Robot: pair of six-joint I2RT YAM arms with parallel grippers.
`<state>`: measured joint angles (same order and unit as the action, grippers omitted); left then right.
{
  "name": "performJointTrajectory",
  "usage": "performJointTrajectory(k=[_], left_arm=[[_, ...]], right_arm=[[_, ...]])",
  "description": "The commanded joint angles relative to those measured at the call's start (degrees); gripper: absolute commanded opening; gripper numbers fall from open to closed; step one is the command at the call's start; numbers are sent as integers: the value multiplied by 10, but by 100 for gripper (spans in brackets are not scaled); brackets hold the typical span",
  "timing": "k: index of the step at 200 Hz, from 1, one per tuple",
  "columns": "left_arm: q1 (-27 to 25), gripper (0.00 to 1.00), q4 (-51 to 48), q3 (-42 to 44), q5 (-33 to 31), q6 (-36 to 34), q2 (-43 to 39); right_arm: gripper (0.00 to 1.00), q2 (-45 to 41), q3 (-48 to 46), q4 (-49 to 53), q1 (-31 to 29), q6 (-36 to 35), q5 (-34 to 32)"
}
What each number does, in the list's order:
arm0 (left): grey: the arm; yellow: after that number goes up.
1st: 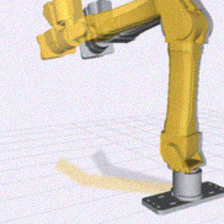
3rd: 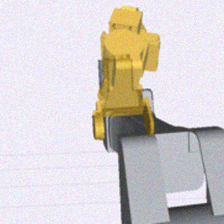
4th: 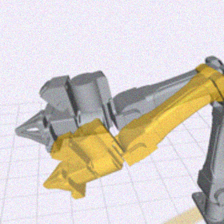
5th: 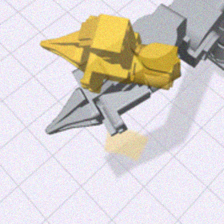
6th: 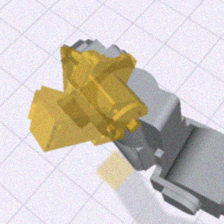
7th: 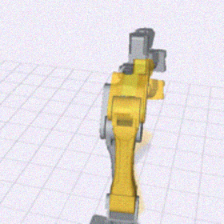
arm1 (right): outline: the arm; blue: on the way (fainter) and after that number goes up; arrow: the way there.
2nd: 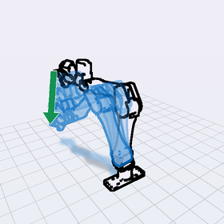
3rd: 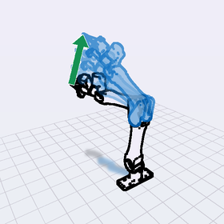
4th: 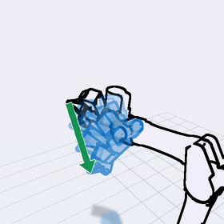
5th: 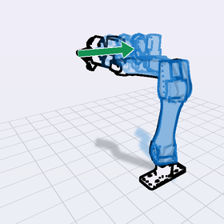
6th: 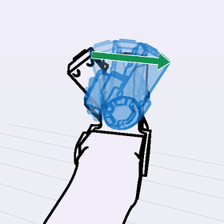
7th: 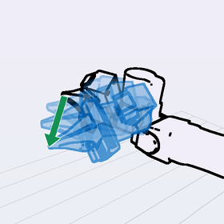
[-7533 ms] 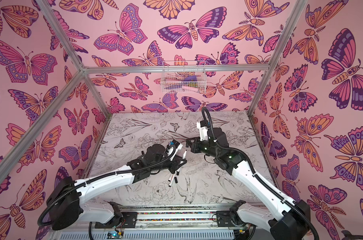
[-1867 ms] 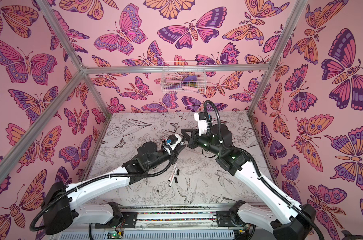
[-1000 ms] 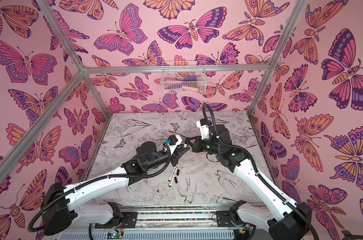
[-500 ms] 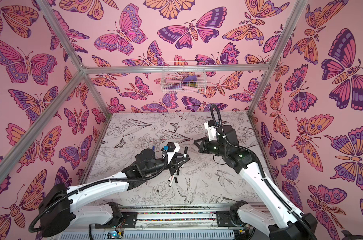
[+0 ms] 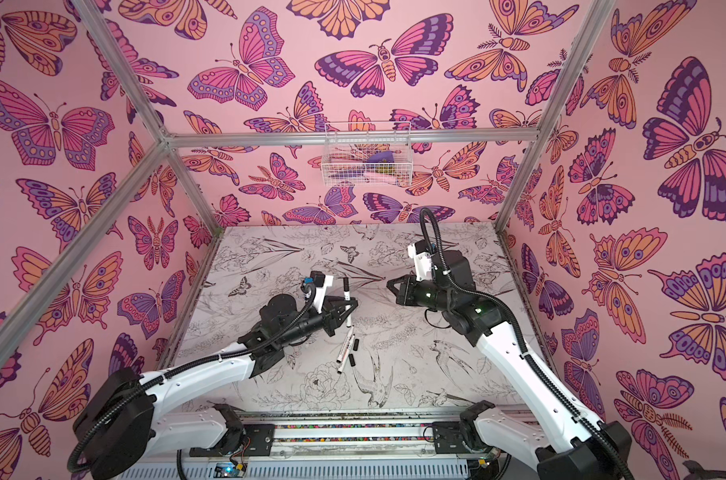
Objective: Insert the pens into the pen caps
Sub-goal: 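Open and withdraw the right gripper while the left gripper lowers the capped marker, then set the capped marker on the table beside the others and open the left gripper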
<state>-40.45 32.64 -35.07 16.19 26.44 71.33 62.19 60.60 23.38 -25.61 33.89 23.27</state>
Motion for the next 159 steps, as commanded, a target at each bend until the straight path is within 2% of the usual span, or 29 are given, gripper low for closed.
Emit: performJointTrajectory(k=[1,9,32,57,82,102,132,159], left_arm=[[33,0,-116,1,-90,73,-14],[52,0,-177,-6,-117,95,-15],[125,0,-341,-40,-132,130,-5],[173,0,-425,-39,-179,135,4],[216,0,-468,-29,-214,156,10],[245,0,-478,-24,-230,170,45],[260,0,-492,-19,-264,168,62],[265,0,-493,-14,-257,167,93]], right_arm=[[2,6,-5,-3,2,4,5],[2,7,-6,-3,2,4,7],[2,9,-6,-1,2,2,7],[2,9,-4,8,2,-5,6],[2,7,0,21,2,-15,0],[2,4,0,24,2,-18,-2],[2,4,1,30,2,-23,-6],[2,2,1,32,2,-29,-9]])
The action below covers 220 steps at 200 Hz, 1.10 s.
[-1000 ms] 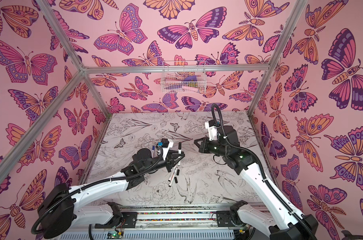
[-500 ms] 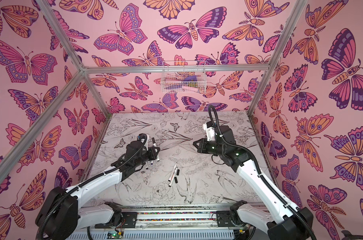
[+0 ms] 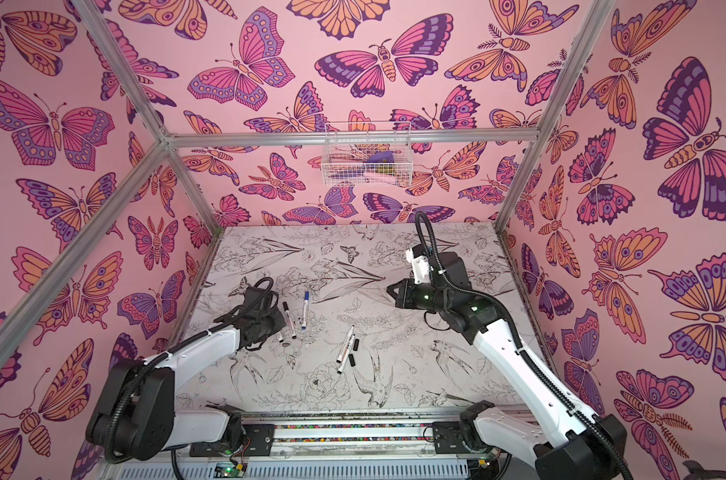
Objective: Insert the pens into the pen caps
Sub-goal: 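Set the capped marker on the table beside the others and open the left gripper, then move the left gripper to the loose white markers and grasp one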
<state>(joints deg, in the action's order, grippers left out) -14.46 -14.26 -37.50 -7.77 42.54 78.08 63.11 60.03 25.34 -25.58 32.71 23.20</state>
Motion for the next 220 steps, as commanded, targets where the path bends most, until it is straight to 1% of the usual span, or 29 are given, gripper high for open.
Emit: performJointTrajectory(k=[1,16,33,51,54,56,65,70,86,104,135,154,168,176,191,205,220], left_arm=[[6,0,-24,10,-17,6,27],[6,0,-24,0,-6,-5,56],[6,8,-24,-16,7,-15,90],[5,14,-25,-33,15,-18,119],[6,15,-25,-35,15,-18,123],[6,18,-25,-36,16,-19,125],[6,26,-25,-41,19,-18,129],[6,29,-25,-43,20,-18,129],[5,40,-30,-47,20,-19,119],[5,50,-42,-49,11,-19,91],[-7,59,-80,-48,-15,-17,22],[-52,62,-90,-46,-33,-26,-19],[-94,62,-90,-49,-29,-45,-35],[-116,62,-84,-53,-11,-65,-37],[-161,62,-74,-62,41,-110,-28],[-202,62,-70,-74,78,-148,-7],[-234,62,-67,-85,119,-183,20]], right_arm=[[2,-7,7,12,2,-17,-9],[2,-5,7,13,2,-18,-9],[2,-3,9,13,2,-18,-8],[2,-3,9,12,2,-19,-9],[2,-3,9,13,2,-19,-9],[2,-3,9,13,2,-19,-9],[2,-4,9,14,2,-20,-10],[2,-4,9,15,2,-20,-10],[2,-7,8,19,2,-23,-11],[2,-10,4,18,2,-23,-13],[2,-10,-1,10,2,-19,-11],[2,-9,-4,5,2,-15,-11],[2,-9,-5,2,2,-14,-12],[2,-8,-6,1,2,-14,-12],[2,-8,-5,3,2,-15,-14],[2,-9,-6,7,2,-16,-17],[2,-11,-7,9,2,-18,-18]])
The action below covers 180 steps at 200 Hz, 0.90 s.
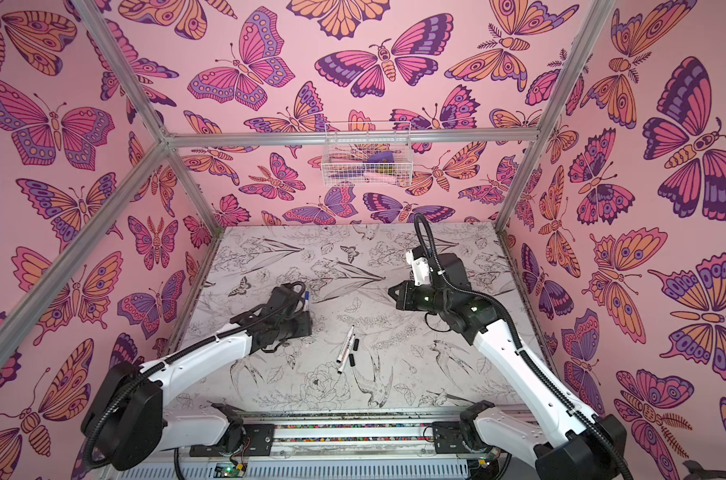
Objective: Insert the pens into the pen caps
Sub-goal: 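Move the left gripper to the loose white markers and grasp one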
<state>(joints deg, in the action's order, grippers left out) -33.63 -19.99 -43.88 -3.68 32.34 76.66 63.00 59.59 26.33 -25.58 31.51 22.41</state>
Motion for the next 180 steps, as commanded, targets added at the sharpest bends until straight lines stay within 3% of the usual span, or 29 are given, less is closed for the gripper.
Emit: performJointTrajectory(k=[1,33,62,180], left_arm=[[-45,62,-10,-21,80,-83,36],[-93,62,-1,-45,120,-122,75],[-116,61,2,-65,116,-134,100],[-128,54,3,-83,61,-129,150]], right_arm=[[2,-10,-2,-1,2,-7,-10],[2,-14,-5,0,2,-10,-14],[1,-11,-6,-1,2,-9,-10],[1,-14,-2,2,2,-13,-10]])
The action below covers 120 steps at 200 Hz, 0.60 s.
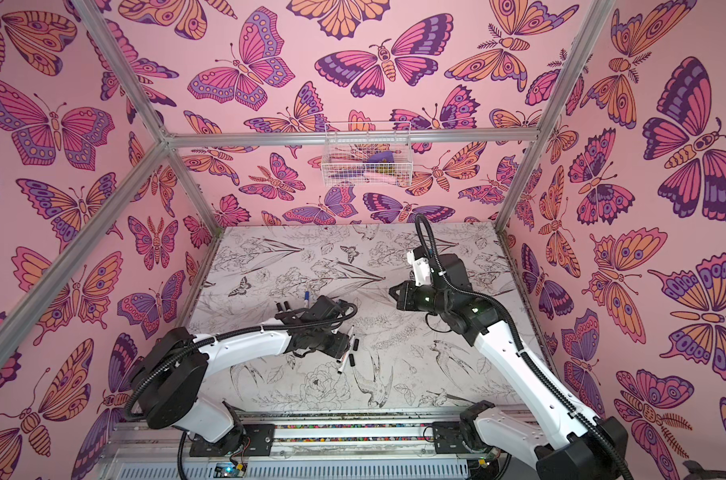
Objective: Insert the pens into the pen caps
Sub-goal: 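Move the left gripper to the loose white markers and grasp one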
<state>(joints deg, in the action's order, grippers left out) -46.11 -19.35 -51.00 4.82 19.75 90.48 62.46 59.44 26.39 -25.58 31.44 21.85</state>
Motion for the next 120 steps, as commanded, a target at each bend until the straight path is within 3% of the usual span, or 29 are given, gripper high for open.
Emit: performJointTrajectory(k=[1,47,120], left_arm=[[-3,54,-4,-12,-25,-3,13],[-4,45,-8,-16,-57,6,31],[-9,45,-10,-24,-48,-7,50]], right_arm=[[1,-8,-1,2,2,-12,-4],[0,-14,4,10,2,-16,-7],[0,-18,1,15,2,-20,-12]])
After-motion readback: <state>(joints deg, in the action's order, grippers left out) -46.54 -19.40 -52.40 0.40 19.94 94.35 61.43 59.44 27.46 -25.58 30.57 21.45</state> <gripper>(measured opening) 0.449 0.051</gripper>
